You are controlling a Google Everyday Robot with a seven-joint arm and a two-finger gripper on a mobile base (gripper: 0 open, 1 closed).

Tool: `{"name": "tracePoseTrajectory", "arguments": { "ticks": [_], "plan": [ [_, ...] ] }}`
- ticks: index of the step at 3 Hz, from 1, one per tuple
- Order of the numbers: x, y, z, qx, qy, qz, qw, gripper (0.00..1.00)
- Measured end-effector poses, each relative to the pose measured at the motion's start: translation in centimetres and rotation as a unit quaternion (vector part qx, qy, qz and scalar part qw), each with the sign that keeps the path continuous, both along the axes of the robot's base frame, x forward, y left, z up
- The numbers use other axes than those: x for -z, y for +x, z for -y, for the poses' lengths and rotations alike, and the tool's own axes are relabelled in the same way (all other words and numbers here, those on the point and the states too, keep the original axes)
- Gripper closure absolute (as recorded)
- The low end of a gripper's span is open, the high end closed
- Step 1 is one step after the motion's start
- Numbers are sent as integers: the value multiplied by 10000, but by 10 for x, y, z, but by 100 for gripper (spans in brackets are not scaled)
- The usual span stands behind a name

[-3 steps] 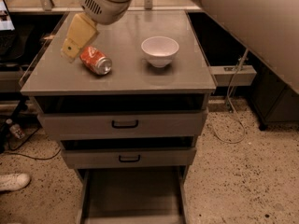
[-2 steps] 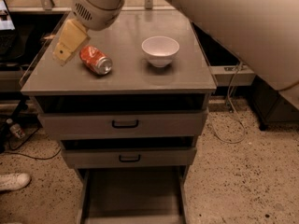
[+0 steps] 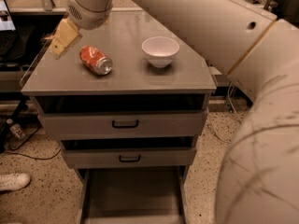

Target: Place coke can into bottom drawer

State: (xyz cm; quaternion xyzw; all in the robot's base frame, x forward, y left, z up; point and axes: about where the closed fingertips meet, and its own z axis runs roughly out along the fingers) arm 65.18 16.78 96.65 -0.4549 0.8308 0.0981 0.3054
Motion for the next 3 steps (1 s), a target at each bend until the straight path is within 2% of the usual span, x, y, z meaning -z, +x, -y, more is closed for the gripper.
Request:
{"name": "tracePoseTrajectory", "arguments": {
  "ticks": [1, 3],
  "plan": [
    [18, 24, -9, 113, -88, -87, 9999, 0],
    [62, 60, 8, 509, -337, -364, 9975, 0]
  ]
}}
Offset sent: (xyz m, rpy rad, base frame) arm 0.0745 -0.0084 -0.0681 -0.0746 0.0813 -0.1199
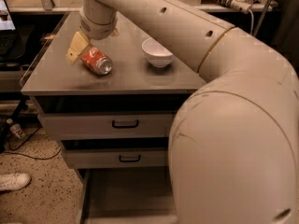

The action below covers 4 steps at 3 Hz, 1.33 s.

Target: Place coke can into bottom drawer

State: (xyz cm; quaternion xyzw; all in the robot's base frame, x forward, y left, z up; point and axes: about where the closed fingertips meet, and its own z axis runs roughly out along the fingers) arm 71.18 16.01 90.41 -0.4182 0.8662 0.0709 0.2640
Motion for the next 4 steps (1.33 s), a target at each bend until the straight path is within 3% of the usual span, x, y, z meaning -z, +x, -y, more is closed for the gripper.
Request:
{"name": "tracePoseTrajectory", "arguments": {
  "ticks": [2, 4],
  "plan": [
    [35, 17, 15, 257, -169, -236, 9992, 0],
    [52, 27, 3, 207, -262, -370, 9988, 0]
  ]
}}
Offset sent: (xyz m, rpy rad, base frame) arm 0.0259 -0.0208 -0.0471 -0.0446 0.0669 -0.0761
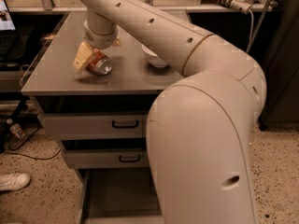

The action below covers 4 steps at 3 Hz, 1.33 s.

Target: Place coke can into bottom drawer

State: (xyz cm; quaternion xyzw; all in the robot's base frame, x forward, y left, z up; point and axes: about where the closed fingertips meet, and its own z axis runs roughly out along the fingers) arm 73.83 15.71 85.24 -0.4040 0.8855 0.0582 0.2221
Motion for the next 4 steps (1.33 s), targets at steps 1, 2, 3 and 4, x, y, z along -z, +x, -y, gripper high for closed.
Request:
{"name": "tracePoseTrajectory", "arguments": {
  "ticks": [1, 2, 3, 4],
  "plan": [
    [0, 0, 0, 0, 0, 0, 10000, 19],
    [0, 0, 0, 0, 0, 0, 10000, 42],
    [0, 0, 0, 0, 0, -1, 10000, 66],
    [0, 0, 0, -1, 1, -1, 10000, 89]
  ]
}}
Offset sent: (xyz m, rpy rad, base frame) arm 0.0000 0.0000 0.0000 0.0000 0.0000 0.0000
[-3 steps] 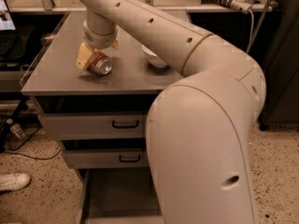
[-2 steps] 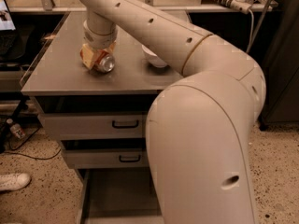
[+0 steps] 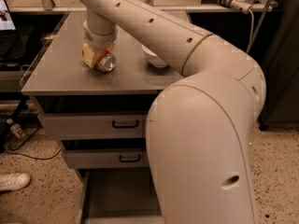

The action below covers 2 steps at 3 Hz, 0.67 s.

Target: Place coke can into bottom drawer

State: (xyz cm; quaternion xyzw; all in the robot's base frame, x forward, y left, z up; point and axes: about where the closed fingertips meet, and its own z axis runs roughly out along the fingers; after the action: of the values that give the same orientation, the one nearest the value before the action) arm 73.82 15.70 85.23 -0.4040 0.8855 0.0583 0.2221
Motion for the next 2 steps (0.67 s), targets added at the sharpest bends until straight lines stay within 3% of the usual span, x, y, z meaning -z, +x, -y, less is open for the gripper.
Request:
{"name": "tracePoseTrajectory", "arguments": {
  "ticks": [1, 2],
  "plan": [
    [0, -4, 5, -17, 71, -29, 10000, 100],
    [-4, -22, 23, 186, 158, -15, 9997, 100]
  ]
}}
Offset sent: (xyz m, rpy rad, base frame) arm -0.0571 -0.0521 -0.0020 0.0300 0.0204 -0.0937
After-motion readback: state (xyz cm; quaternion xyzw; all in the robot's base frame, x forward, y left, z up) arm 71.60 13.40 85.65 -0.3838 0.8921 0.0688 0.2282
